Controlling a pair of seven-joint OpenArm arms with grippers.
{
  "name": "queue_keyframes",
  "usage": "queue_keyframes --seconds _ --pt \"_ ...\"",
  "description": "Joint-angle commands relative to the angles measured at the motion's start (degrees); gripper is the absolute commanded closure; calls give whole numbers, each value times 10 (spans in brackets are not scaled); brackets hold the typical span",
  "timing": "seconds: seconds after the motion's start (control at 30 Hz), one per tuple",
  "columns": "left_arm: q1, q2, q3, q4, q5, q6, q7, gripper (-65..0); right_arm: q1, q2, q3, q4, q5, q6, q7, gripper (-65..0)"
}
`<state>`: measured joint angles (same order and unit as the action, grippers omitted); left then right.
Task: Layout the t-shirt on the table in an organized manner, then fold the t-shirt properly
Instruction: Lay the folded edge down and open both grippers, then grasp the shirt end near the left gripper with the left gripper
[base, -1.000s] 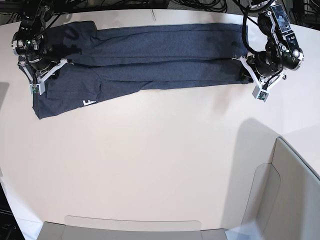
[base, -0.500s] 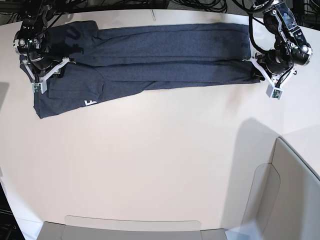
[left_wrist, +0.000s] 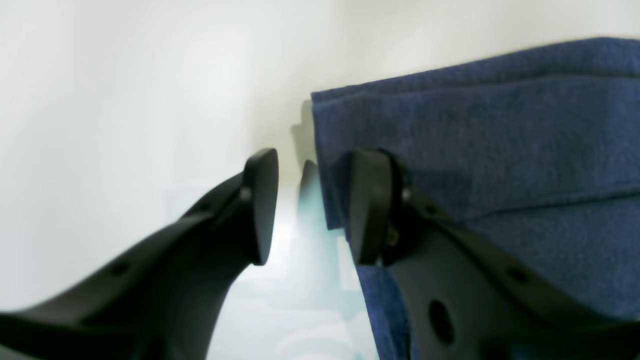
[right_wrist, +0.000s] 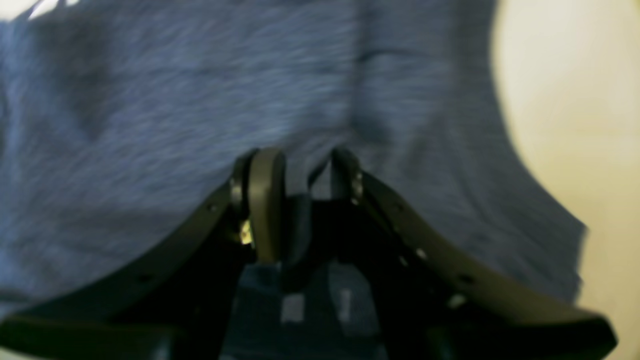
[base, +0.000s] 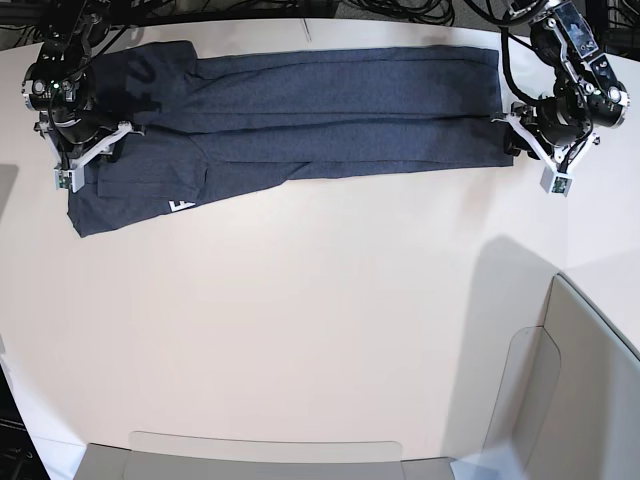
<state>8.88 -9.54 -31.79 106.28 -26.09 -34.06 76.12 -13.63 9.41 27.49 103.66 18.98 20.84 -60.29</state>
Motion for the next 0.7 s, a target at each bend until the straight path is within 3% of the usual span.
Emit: queue_keyframes --seconds 0.0,0.13,0.33,0.5,0.67 --pt "-6 -8 -13 8 -2 2 -7 -258 9 -2 10 21 2 2 8 -173" --pt "-7 -7 -50 8 -3 1 -7 -262 15 -21 29 64 2 2 6 -173" --pt "-7 4 -107 8 -23 -1 -6 -265 24 -23 29 83 2 2 8 -173" --pt "-4 3 -154 -17 -116 -3 39 -265 38 -25 30 83 3 2 8 -173" --pt "-3 1 -203 -78 -242 -3 39 -265 61 -41 42 87 3 3 8 -173"
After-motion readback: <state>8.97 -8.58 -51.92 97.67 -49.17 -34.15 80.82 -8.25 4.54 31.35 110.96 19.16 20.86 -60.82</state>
